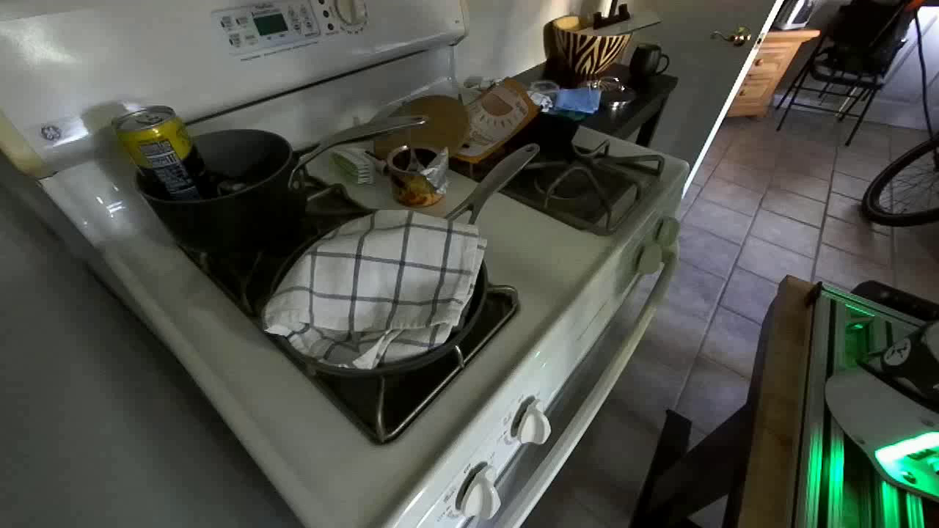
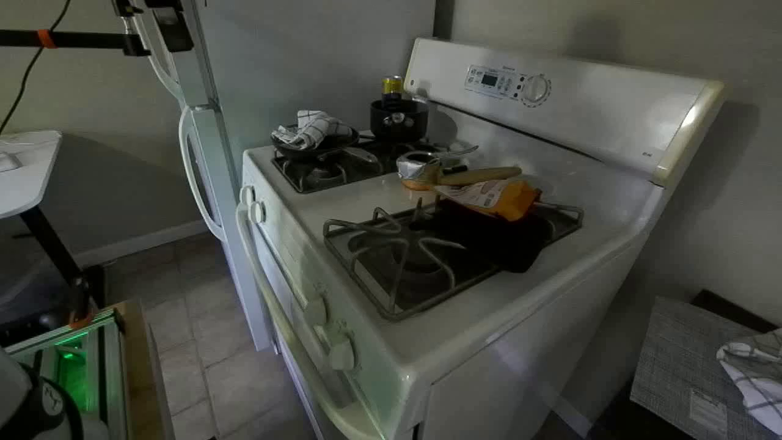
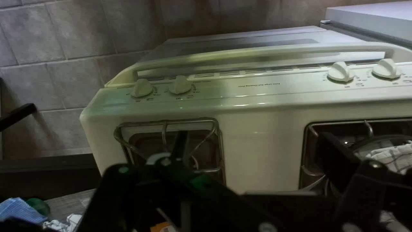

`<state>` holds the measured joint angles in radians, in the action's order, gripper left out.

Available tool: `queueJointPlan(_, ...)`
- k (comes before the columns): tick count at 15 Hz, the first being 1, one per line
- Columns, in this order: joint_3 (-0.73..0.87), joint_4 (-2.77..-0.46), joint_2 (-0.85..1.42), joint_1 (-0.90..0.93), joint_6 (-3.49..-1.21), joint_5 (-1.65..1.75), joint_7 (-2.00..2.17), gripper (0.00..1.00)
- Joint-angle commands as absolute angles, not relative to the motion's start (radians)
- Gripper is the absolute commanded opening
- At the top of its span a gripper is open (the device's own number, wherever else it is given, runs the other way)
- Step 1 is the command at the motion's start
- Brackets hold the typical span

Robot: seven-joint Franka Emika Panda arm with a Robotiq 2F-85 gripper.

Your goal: Remove the can from the pot

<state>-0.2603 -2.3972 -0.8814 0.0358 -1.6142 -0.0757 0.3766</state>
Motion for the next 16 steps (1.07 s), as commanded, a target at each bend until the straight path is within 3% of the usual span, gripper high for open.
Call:
queueJointPlan(1, -0.26, -2.394, -0.88, 0.035, -1.611, -0.075, 0.376, 1.0)
queueJointPlan(12, -0.26, -2.394, -0.88, 0.035, -1.611, -0.075, 0.376, 1.0)
queueJointPlan(16, -0.124, -2.345, -0.829, -0.016, -1.682, -0.126, 0.348, 1.0)
